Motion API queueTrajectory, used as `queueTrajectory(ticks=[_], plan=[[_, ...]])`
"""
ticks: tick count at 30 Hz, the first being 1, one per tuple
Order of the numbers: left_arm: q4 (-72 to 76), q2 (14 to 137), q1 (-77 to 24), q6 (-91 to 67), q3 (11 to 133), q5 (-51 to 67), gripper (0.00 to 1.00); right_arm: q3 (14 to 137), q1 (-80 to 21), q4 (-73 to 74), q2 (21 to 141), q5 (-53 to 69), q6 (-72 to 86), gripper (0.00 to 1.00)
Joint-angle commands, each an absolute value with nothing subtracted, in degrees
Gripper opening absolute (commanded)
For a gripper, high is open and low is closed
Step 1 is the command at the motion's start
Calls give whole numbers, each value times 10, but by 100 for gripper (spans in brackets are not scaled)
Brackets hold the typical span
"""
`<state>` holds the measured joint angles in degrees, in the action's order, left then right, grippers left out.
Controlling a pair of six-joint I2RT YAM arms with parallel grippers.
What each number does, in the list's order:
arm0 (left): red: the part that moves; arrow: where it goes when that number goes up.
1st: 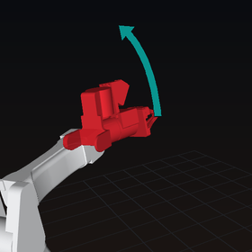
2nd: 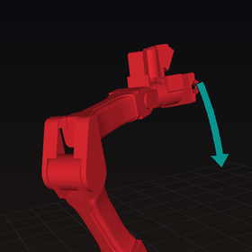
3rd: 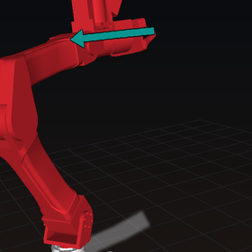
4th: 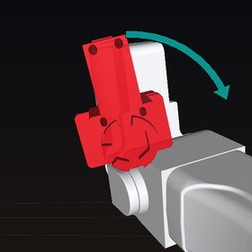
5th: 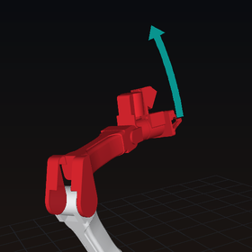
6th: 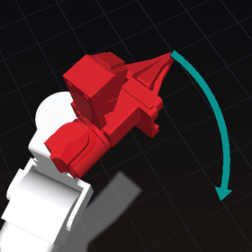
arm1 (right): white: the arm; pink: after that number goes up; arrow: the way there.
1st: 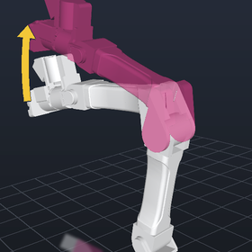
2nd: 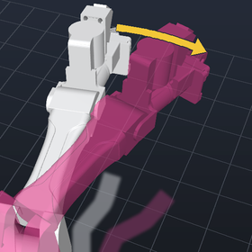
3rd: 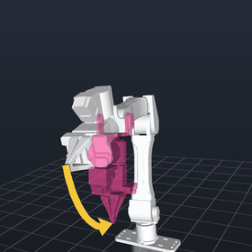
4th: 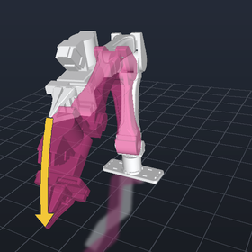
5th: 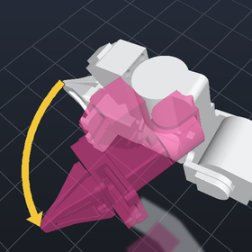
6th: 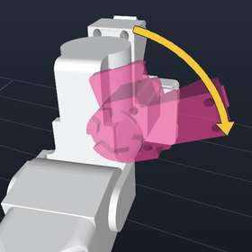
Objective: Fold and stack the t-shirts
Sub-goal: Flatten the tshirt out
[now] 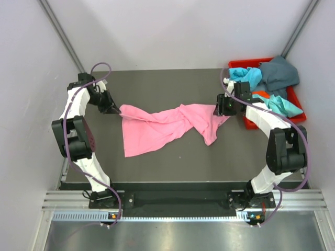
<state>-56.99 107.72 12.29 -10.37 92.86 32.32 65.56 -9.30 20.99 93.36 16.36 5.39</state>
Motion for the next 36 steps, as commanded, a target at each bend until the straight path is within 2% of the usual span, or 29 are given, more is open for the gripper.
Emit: queueTrajectory(ticks=[1, 8, 25, 36], plan=[[-560, 1044, 126, -102, 924, 327, 0, 686, -105, 182, 941, 198, 71, 47], [-551, 1046, 126, -105, 922, 327, 0, 725, -155, 176, 973, 228, 77, 41], [-555, 1033, 126, -104, 908, 330, 0, 804, -190, 182, 1086, 221, 84, 42], [-545, 1034, 126, -109, 904, 338, 0, 736, -278, 190, 1024, 250, 135, 40]])
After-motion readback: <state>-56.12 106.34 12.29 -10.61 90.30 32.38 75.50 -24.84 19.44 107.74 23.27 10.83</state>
